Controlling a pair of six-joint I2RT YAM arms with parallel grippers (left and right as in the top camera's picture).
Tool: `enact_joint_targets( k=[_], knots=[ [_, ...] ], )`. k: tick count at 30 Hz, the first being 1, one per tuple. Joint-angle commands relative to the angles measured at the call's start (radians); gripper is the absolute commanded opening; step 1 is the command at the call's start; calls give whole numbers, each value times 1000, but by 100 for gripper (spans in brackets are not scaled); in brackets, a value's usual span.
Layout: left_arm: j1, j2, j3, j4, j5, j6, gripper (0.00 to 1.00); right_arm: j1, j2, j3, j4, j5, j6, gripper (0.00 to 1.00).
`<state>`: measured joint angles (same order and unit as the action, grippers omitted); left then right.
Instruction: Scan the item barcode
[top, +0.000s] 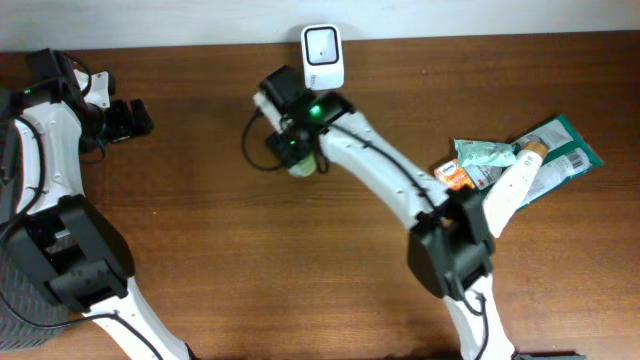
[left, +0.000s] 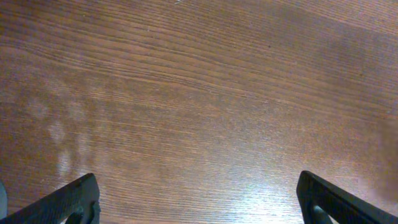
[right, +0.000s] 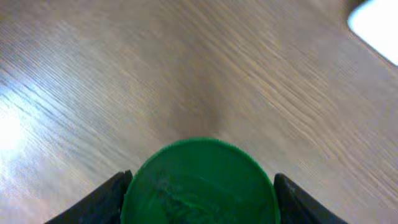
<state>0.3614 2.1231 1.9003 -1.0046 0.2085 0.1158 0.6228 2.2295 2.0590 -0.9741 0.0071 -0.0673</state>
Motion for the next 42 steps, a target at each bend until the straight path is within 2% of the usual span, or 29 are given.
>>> enact_joint_targets(
  k=[1, 2, 6, 22, 30, 32, 33, 34, 35, 37, 39, 40, 41, 42],
  knots=[
    [14, 5, 10, 0, -7, 2, 99, -74, -51, 10, -71, 0, -8, 59],
    [14, 5, 10, 0, -7, 2, 99, -89, -50, 10, -69, 0, -14, 59],
    [14, 5, 10, 0, -8, 2, 99, -127, -20, 5, -7, -248, -195, 59],
    [14, 5, 10, 0, -8, 2, 99, -125, 20, -148, 13, -318, -232, 62],
    [14, 5, 10, 0, -7, 2, 99, -125, 20, -150, 35, -318, -232, 62],
    [14, 5, 10, 0, -8, 2, 99, -125, 20, -150, 33, -318, -232, 71],
    [14, 5, 10, 0, -7, 2, 99, -125, 19, -150, 32, -318, -232, 79],
    [14, 5, 10, 0, -8, 2, 99, -125, 0, -150, 31, -318, -231, 93],
    [14, 5, 10, 0, -8, 2, 99, -125, -14, -147, 27, -318, -229, 100],
    [14, 5, 10, 0, -8, 2, 99, -126, -64, -115, -3, -304, -198, 98],
    [14, 5, 10, 0, -7, 2, 99, -127, -82, -45, -68, -163, 100, 98],
    [14, 5, 10, 0, -8, 2, 99, -128, -81, -36, -117, -110, 381, 98],
    [14, 5, 10, 0, -8, 2, 99, -126, -80, -40, -127, -122, 475, 98],
    [14, 5, 10, 0, -8, 2, 99, -117, -78, -50, -127, -92, 506, 98]
  ],
)
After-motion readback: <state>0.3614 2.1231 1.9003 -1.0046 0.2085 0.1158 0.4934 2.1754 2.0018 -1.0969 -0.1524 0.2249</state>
